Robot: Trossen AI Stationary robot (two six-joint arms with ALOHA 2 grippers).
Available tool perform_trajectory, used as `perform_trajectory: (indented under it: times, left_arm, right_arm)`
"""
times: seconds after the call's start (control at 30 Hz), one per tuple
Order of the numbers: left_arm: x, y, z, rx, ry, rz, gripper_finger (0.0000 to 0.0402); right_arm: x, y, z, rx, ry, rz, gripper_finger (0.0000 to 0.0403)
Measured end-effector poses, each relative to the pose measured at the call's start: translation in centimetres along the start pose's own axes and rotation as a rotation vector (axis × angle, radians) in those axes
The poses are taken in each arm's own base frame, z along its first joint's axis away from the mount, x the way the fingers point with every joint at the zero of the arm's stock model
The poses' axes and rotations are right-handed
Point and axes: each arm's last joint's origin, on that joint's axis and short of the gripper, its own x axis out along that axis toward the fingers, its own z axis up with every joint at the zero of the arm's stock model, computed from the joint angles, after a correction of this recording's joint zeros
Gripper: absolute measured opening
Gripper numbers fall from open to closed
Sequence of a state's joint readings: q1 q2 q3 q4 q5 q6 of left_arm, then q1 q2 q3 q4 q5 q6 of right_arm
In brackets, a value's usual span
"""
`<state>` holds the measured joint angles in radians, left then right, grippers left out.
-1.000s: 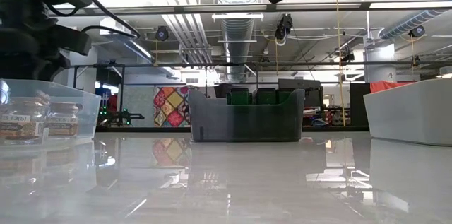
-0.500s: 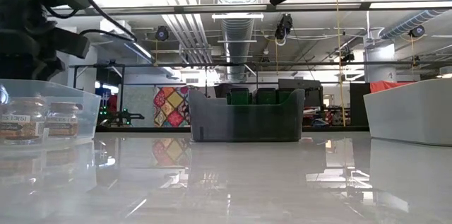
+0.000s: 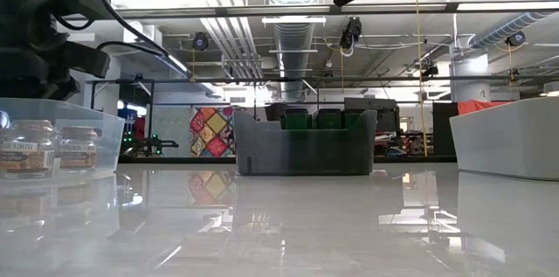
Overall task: Sort spices by type
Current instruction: Put the brown spice bottle into the transparent bin
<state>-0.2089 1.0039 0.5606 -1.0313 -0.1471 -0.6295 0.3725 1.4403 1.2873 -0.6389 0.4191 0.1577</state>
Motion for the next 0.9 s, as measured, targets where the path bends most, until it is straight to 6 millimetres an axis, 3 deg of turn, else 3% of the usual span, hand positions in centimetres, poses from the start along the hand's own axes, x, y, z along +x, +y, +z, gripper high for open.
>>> perform_trajectory:
  times: [0.57,0.9]
  left_arm:
    - [-0.4,-0.2,0.2,-0.011,0.000,-0.032,0.0228]
    - [-2.7,-0.4,1.0,-0.061,-0.011,-0.054,0.0229]
  right_arm:
    - [0.0,0.0,0.0,0.002,-0.001,-0.001,0.0359]
    - [0.0,-0.1,0.3,-0.037,-0.026,-0.002,0.0359]
